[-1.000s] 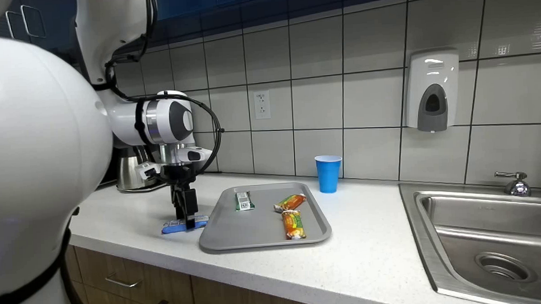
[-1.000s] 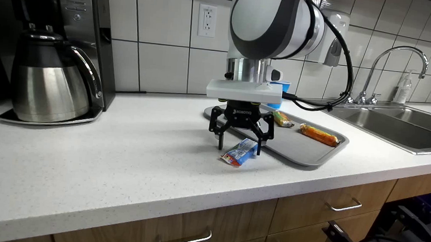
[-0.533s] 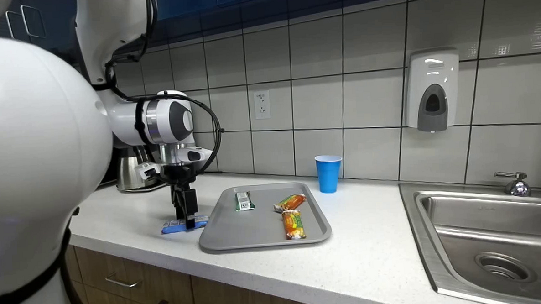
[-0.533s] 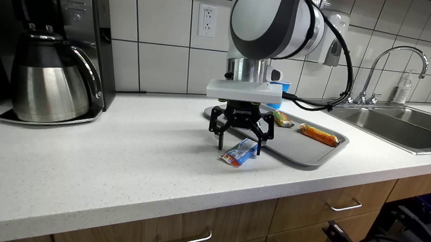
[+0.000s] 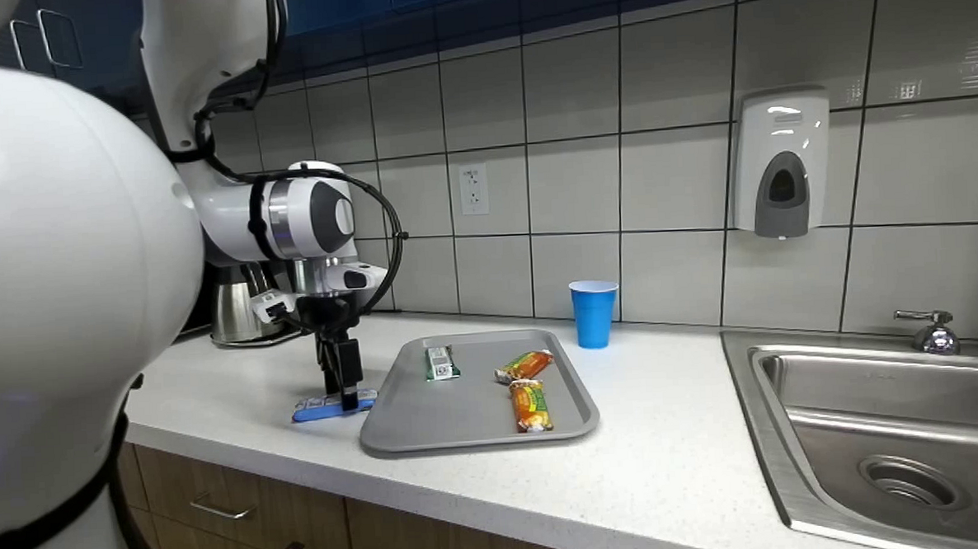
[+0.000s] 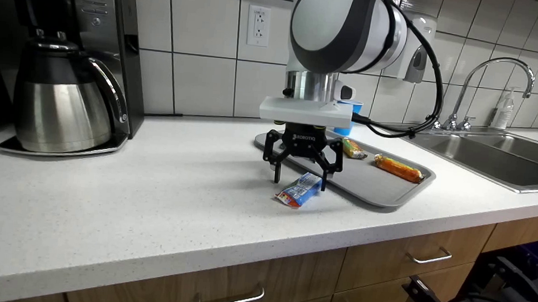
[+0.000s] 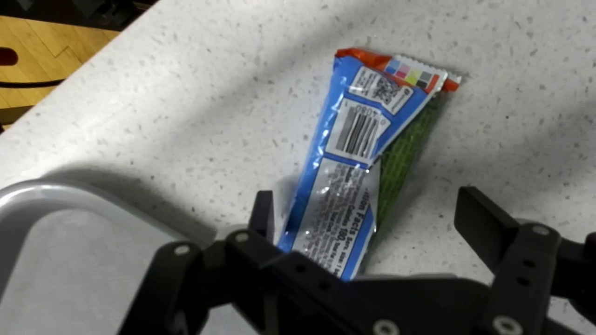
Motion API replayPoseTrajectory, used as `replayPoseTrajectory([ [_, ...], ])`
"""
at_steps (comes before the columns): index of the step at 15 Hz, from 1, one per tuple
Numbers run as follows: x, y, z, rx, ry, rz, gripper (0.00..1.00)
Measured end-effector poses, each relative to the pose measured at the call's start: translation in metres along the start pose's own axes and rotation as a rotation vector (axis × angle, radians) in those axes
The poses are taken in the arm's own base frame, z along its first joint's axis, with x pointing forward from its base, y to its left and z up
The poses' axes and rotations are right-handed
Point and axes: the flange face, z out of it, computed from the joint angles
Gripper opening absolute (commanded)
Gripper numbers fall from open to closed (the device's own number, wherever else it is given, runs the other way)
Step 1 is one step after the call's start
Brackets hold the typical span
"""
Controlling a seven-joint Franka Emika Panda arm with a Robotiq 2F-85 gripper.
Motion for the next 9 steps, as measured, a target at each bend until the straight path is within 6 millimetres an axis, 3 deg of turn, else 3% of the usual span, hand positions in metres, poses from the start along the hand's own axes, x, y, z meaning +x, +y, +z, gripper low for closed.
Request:
replayPoseTrajectory([
  [9,-0.011,-0.002,0.005,0.011,0.006,0.054,1.0],
])
